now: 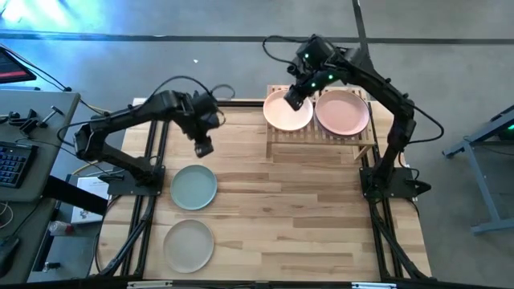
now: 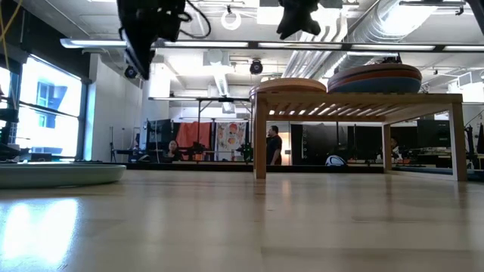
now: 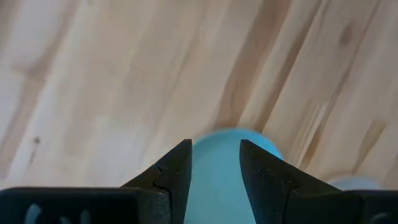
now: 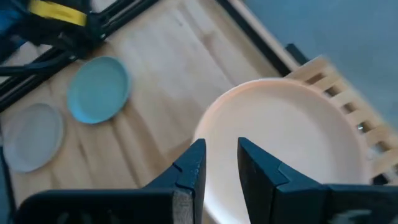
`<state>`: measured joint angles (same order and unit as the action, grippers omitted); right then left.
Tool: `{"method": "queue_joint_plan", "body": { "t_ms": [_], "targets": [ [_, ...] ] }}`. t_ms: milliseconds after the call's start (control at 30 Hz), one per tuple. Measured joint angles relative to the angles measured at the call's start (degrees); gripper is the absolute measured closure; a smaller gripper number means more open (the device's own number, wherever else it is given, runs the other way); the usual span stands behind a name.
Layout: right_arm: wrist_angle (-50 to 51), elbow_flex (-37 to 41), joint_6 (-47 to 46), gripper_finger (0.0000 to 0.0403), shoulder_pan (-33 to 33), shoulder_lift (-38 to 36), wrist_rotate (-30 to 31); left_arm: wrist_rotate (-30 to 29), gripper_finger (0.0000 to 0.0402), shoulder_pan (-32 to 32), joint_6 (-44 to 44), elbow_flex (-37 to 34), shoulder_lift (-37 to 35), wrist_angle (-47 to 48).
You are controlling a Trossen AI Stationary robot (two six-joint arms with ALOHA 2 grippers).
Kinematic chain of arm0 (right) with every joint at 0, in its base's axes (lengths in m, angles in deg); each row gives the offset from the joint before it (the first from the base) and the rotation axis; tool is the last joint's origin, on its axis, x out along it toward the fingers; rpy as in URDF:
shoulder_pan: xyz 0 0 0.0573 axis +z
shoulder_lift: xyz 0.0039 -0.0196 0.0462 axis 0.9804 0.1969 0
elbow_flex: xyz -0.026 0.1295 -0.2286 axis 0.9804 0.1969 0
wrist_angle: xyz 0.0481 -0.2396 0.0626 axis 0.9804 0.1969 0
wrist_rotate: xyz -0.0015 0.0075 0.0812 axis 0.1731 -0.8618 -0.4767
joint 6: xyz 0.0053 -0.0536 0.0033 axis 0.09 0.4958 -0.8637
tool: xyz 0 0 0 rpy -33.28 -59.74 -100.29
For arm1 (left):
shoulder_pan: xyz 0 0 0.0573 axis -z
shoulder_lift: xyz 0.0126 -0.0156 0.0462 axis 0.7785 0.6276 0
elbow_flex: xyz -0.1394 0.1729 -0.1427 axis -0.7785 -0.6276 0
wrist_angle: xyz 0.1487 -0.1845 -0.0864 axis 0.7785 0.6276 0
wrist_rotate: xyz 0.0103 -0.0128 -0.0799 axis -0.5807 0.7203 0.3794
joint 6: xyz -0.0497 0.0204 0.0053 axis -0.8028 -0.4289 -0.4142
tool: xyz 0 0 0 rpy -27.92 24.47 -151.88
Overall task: Place and stack plates onto a shelf
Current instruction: Stack the light blue plate on the white plate on the shelf
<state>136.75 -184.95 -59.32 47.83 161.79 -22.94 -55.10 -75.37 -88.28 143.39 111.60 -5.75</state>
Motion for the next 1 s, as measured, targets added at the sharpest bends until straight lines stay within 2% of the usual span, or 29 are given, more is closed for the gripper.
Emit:
{"method": "queue_joint_plan", "body": {
  "t_ms": [233, 433, 600, 700, 833, 1000],
  "targets": [
    [1.3, 0.0, -4.8, 0.0332, 5.4, 0.0, 0.2, -0.1, 0.028, 4.1, 1.2, -10.9, -0.3, -1.5],
    [1.3, 0.0, -7.7, 0.0332, 9.6, 0.0, 0.2, -0.3, 0.028, 7.2, 1.1, -18.7, -0.3, -6.5],
    [1.3, 0.0, -8.5, 0.0332, 12.3, 0.0, 0.8, -2.0, 0.028, 8.8, 0.6, -23.1, -0.3, -11.3],
    [1.3, 0.0, -9.1, 0.0332, 13.7, 0.0, 4.1, -5.2, 0.028, 9.6, 0.8, -24.8, -0.3, -13.4],
    [1.3, 0.0, -10.9, 0.0332, 15.0, 0.0, 6.9, -8.4, 0.028, 10.1, 3.8, -26.7, -0.3, -16.0],
    [1.3, 0.0, -11.1, 0.0332, 16.1, 0.0, 7.8, -8.6, 0.028, 10.1, 9.2, -29.8, -0.3, -19.9]
  ]
}}
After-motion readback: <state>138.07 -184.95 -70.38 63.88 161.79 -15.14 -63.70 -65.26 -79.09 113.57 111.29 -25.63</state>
